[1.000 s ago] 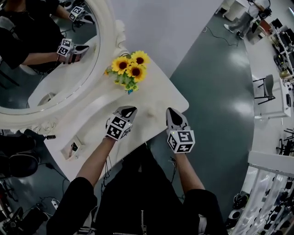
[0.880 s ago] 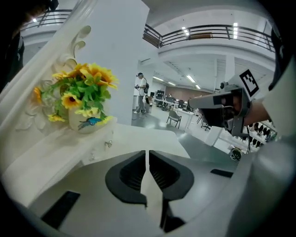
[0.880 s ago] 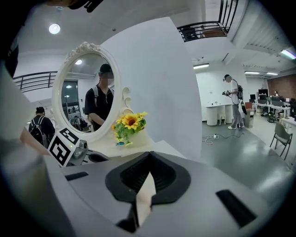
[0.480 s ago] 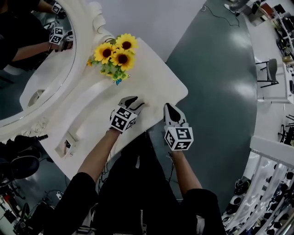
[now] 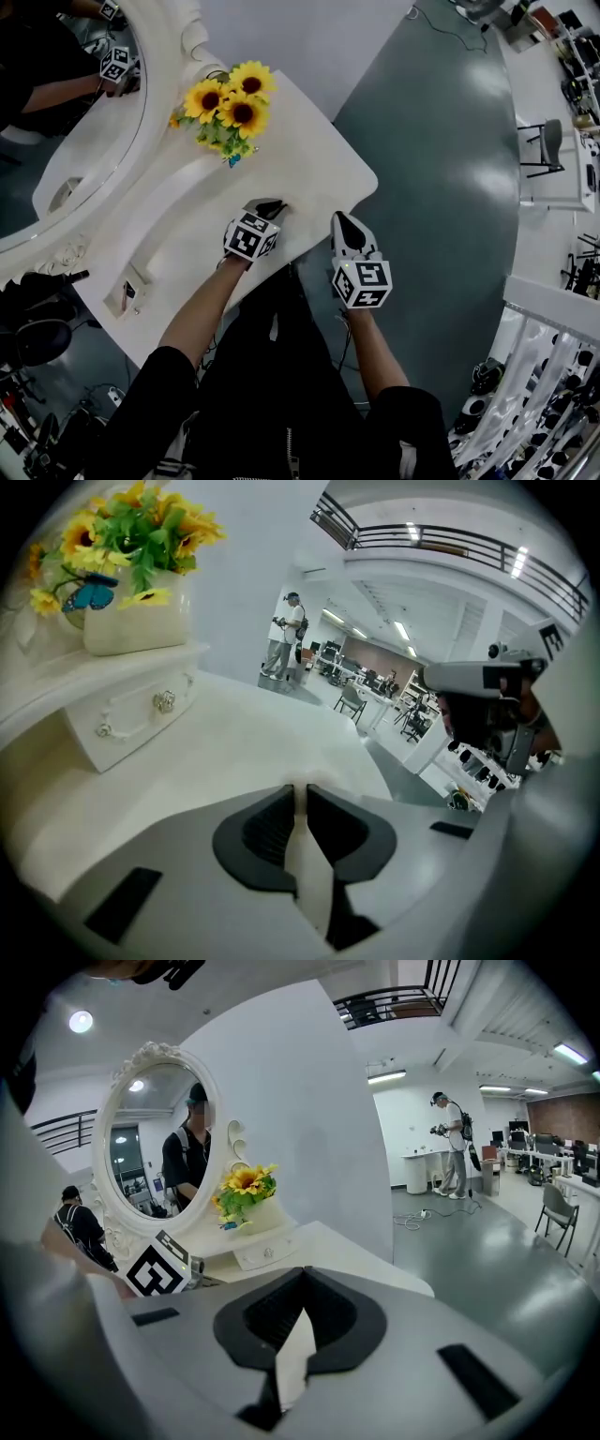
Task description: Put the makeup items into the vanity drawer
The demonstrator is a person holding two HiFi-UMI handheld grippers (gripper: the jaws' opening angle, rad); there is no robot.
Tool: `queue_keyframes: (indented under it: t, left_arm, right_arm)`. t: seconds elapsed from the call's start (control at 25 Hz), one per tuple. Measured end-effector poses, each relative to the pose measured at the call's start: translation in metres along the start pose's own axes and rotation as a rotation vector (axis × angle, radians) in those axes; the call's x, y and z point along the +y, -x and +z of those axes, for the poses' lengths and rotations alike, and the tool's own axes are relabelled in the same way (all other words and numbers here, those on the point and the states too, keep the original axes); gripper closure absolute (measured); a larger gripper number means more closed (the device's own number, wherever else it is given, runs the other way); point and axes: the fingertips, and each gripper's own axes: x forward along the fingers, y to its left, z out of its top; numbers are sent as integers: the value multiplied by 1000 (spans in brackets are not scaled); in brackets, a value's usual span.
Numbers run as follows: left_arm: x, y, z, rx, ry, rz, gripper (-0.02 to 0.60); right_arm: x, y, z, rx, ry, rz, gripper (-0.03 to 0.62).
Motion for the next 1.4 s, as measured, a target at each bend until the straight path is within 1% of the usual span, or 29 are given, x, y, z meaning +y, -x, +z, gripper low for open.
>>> queue_keyframes:
  t: [0.16,0.32,0.48,0.64,0.76,0.92,1.08,1.24,1.4]
  left_arm:
    - [0,9,8,-34,-13,28,532]
    - [0,34,20,-92,-9,52,532]
    - [8,72,34,-161,-15,99,532]
    - [20,118,45,-243,13,151,532]
    - [36,153,45,-304,46,203,532]
    - [61,204,30,-368,102,328,532]
    - [84,262,8,-427,162,454,532]
    - [102,318,-30,-467,239,579,532]
    - [110,366,-73,-497,319,686,532]
  right_arm:
    - [6,2,7,-11,15,14,589]
    - [14,1,20,-26,44,41,589]
    - [36,-7,38,-48,85,93,589]
    - [64,-16,54,-62,124,154,589]
    - [90,-28,61,-67,155,211,589]
    - [136,-48,70,-69,216,325,589]
    - [195,-63,80,-72,275,462,589]
    - [259,-71,80,-67,343,603,589]
    - [313,-75,72,-57,389,718,589]
